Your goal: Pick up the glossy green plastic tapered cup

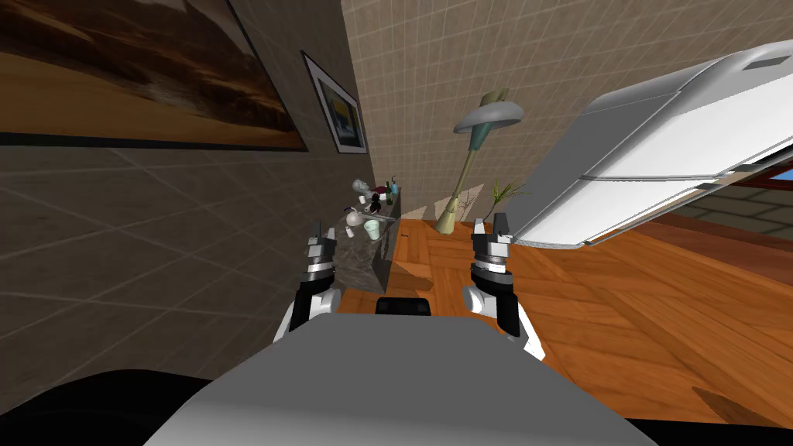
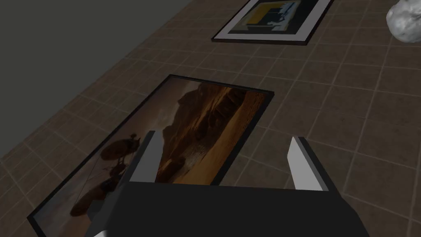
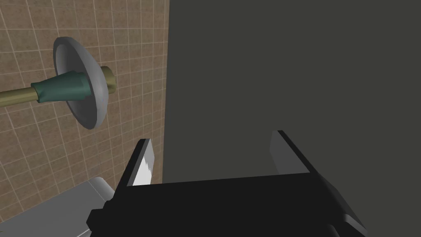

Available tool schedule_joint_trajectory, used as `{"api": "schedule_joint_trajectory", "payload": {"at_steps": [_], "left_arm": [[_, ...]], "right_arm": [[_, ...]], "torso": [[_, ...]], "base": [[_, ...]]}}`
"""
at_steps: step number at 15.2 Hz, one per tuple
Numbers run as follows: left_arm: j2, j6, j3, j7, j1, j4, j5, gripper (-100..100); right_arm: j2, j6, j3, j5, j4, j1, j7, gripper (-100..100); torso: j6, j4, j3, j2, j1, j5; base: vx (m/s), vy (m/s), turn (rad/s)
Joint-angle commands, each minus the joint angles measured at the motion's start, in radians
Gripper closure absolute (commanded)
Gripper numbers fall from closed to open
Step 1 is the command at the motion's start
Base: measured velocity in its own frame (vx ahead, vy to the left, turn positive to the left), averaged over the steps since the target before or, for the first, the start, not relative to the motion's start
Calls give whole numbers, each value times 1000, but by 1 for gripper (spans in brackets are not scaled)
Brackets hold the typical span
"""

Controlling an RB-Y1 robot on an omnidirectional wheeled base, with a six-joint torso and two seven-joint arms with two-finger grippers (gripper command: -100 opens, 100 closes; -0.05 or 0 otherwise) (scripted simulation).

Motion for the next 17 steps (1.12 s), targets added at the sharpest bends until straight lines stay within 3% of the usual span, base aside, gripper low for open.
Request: {"api": "schedule_joint_trajectory", "payload": {"at_steps": [1, 5, 6, 8, 9, 11, 14, 15, 16, 17], "left_arm": [[40, 17, 12, 7, 16, -4, 15, -100], [130, 83, 53, 30, 70, -12, 69, -100], [133, 83, 53, 30, 70, -12, 69, -100], [186, 131, 84, 47, 105, -17, 107, -100], [188, 131, 84, 47, 105, -17, 107, -100], [244, 186, 121, 65, 143, -24, 152, -100], [277, 218, 141, 75, 164, -28, 176, -100], [308, 252, 163, 85, 185, -33, 202, -100], [308, 252, 163, 85, 185, -33, 202, -100], [340, 287, 185, 96, 206, -37, 230, -100]], "right_arm": [[0, 0, 0, 0, 0, 0, 0, 0], [0, 0, 0, 0, 0, 0, 0, 0], [0, 0, 0, 0, 0, 0, 0, 0], [0, 0, 0, 0, 0, 0, 0, 0], [0, 0, 0, 0, 0, 0, 0, 0], [0, 0, 0, 0, 0, 0, 0, 0], [0, 0, 0, 0, 0, 0, 0, 0], [0, 0, 0, 0, 0, 0, 0, 0], [0, 0, 0, 0, 0, 0, 0, 0], [0, 0, 0, 0, 0, 0, 0, 0]], "torso": [[0, 0, 0, 0, 0, 0], [0, -1, -1, -2, -1, 0], [0, -1, -1, -3, -2, 0], [0, -1, -2, -3, -2, -1], [0, -1, -2, -3, -3, -1], [0, -1, -2, -3, -4, -1], [0, -1, -2, -4, -5, -1], [0, -1, -2, -4, -4, -1], [0, -1, -2, -4, -5, -1], [0, -1, -2, -4, -4, -1]], "base": [[9, -5, -17], [38, -25, -31], [44, -39, -23], [44, -49, -43], [49, -57, -36], [56, -66, -52], [60, -63, -47], [61, -63, -50], [56, -61, -43], [68, -59, -63]]}}
